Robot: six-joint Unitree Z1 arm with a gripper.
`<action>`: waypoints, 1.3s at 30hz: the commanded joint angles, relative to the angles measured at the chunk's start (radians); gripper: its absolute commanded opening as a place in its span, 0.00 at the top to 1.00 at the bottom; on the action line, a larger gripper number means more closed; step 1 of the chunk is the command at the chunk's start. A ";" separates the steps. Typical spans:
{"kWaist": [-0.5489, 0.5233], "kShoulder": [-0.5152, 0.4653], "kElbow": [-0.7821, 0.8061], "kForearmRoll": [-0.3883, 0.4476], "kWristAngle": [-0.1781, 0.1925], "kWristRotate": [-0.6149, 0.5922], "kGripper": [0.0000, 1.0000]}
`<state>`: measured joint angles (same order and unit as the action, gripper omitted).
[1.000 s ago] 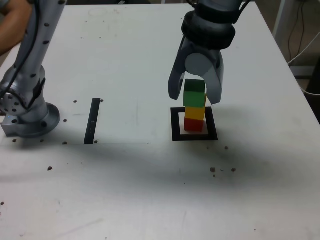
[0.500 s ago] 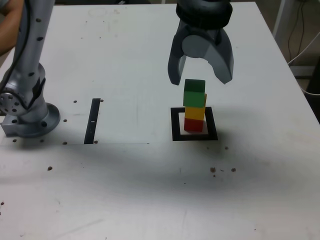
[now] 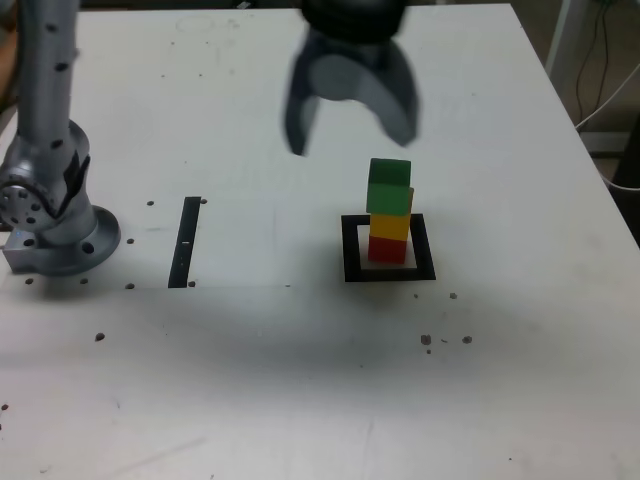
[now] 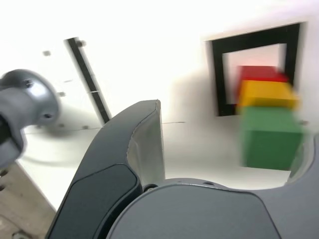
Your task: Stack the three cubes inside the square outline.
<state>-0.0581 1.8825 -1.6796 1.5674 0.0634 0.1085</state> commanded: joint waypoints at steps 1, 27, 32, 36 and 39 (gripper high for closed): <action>0.014 -0.074 0.099 -0.028 0.000 -0.009 0.01; 0.030 -0.390 0.859 -0.400 -0.061 -0.055 0.01; 0.031 -0.379 0.881 -0.439 -0.069 -0.055 0.01; 0.030 -0.369 0.887 -0.457 -0.072 -0.055 0.01; 0.030 -0.368 0.894 -0.463 -0.075 -0.055 0.01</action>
<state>-0.0291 1.5113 -0.7908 1.1067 -0.0087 0.0552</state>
